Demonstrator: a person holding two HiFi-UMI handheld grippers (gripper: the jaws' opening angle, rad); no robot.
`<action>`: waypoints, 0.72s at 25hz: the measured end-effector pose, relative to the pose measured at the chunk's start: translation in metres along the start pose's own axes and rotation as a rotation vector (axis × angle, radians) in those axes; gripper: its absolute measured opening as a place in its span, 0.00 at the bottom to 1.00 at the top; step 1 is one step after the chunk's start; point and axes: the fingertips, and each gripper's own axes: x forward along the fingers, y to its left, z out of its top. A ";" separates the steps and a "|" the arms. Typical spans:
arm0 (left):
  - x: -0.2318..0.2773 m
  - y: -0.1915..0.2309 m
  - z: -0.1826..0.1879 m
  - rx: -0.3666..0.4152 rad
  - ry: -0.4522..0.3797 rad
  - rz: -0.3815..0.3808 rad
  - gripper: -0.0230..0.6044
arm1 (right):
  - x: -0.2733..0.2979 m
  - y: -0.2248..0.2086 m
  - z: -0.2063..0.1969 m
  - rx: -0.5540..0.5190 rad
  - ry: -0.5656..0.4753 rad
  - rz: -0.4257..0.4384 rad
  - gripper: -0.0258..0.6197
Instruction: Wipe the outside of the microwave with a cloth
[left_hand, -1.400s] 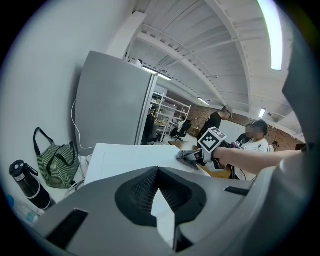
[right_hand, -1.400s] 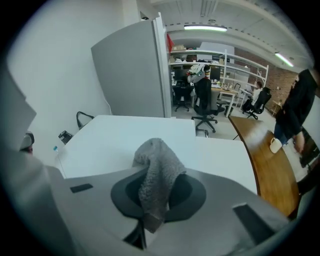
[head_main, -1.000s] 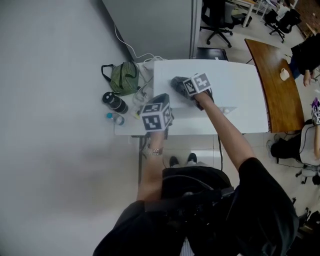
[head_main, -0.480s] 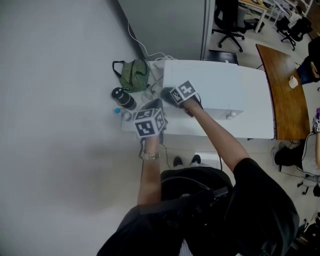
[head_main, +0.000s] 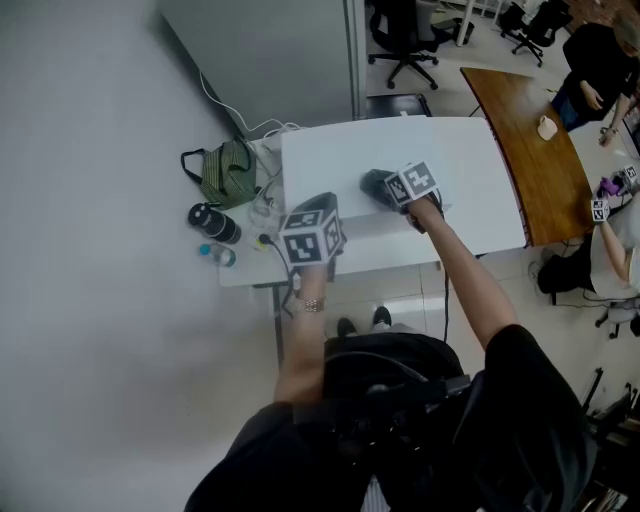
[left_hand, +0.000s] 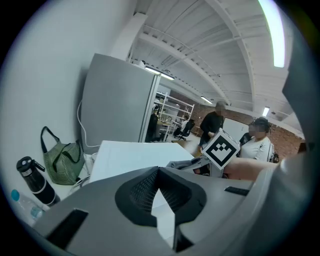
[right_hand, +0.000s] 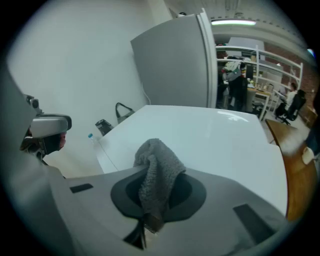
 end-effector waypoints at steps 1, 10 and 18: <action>0.006 -0.010 -0.001 0.008 0.006 -0.024 0.04 | -0.009 -0.016 -0.007 0.025 -0.011 -0.021 0.09; 0.005 -0.053 0.000 0.059 0.021 -0.128 0.04 | -0.077 -0.086 -0.050 0.194 -0.130 -0.108 0.09; -0.040 0.003 -0.017 0.012 0.027 -0.030 0.04 | -0.093 -0.094 -0.067 0.254 -0.188 -0.307 0.09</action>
